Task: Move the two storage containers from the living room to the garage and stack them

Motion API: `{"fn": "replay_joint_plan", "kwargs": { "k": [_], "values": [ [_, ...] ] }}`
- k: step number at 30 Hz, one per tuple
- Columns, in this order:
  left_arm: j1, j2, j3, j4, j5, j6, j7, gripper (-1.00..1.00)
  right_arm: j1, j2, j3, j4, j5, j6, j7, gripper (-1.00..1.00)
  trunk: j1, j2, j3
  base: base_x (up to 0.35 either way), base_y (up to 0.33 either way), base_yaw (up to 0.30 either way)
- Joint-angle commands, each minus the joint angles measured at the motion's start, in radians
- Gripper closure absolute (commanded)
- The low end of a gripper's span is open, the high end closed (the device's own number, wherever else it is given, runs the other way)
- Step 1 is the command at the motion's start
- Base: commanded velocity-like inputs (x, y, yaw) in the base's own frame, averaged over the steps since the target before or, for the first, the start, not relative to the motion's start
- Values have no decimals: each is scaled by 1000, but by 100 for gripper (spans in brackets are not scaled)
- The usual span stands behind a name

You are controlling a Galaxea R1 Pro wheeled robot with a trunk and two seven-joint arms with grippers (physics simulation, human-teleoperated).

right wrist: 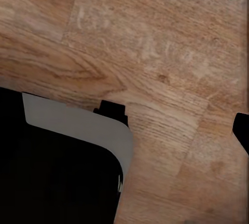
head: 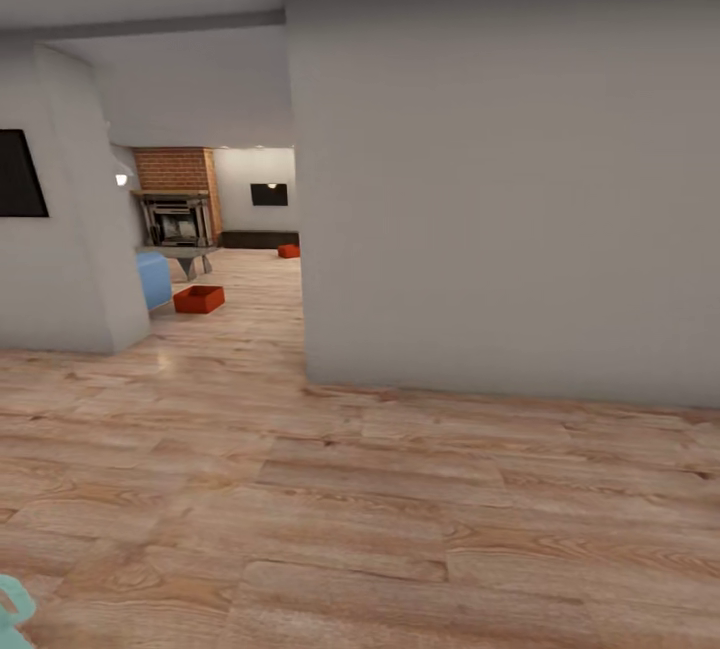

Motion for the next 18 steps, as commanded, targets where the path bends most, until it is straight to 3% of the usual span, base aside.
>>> {"fn": "replay_joint_plan", "kwargs": {
  "k": [1,10,18],
  "values": [
    [0,0,0,0,6,-2,0,-100,-1,0,2,3,1,-5,2,-100,1,0,-1,323,0,1],
    [0,1,0,0,7,-2,0,-100,-1,0,0,3,-2,-3,7,-100,1,0,-1,323,0,10],
    [0,2,0,0,8,-1,0,-100,-1,-1,0,3,-2,-4,6,-100,1,0,-1,323,0,238]
  ]
}}
